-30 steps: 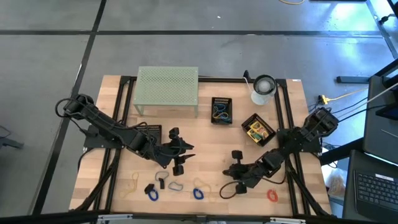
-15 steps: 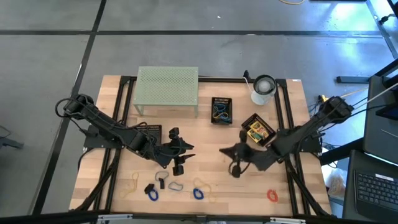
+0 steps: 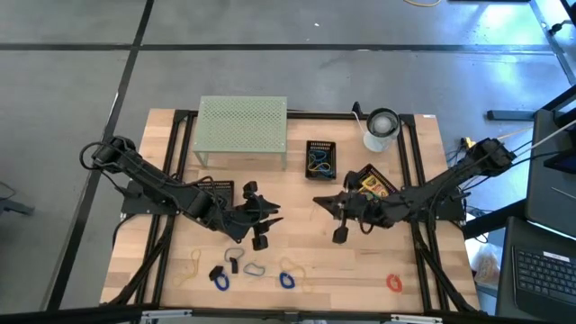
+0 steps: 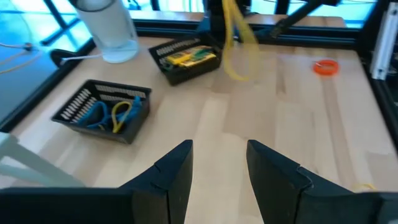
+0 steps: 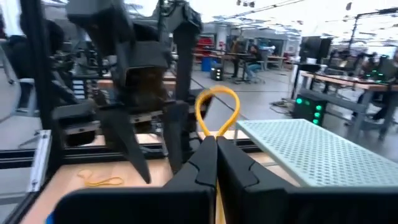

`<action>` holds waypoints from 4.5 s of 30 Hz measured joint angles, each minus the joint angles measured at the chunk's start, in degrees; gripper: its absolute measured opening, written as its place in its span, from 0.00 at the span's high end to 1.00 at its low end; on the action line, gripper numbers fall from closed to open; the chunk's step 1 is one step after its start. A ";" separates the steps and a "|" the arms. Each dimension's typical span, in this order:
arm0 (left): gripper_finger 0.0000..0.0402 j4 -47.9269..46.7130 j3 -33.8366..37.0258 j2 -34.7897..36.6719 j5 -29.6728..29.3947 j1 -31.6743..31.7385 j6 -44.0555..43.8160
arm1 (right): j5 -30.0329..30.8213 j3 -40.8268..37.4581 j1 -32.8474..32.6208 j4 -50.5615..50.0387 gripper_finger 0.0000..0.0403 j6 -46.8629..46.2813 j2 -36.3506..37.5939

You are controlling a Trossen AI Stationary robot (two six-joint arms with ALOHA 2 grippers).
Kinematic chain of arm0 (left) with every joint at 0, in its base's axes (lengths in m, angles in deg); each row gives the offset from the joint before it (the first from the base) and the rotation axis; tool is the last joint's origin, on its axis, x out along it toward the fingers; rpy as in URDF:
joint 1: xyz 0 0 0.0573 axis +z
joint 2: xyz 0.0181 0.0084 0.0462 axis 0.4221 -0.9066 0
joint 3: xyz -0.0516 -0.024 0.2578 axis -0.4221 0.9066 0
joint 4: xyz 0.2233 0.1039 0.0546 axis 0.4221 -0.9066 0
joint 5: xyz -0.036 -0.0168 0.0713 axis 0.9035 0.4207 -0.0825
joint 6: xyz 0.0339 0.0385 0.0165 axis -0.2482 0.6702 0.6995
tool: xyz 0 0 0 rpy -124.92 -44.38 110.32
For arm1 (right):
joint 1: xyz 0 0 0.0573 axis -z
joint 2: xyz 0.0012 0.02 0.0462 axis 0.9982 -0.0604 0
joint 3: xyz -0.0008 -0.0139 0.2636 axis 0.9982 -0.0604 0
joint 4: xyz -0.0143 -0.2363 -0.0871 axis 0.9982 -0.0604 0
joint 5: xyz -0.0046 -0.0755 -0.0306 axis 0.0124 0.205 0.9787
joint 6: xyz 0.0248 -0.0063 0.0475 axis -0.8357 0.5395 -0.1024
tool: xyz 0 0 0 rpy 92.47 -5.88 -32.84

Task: Pick & Place Office Desk Supplies
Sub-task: Put the yellow rubber band into the top black bin, then put the black rubber band into the top black bin

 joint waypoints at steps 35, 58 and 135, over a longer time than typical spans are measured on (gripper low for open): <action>0.64 -0.55 0.00 0.00 -2.54 6.50 0.11 | -9.13 0.06 35.99 -34.90 0.99 -23.53 -10.19; 0.54 -22.51 -0.04 1.11 29.68 3.05 -18.38 | -21.06 0.08 35.77 -34.82 0.45 -28.77 -9.86; 0.94 -25.56 0.02 -19.19 27.03 -17.00 -17.43 | -23.56 18.88 12.45 -65.18 0.39 -32.38 -9.92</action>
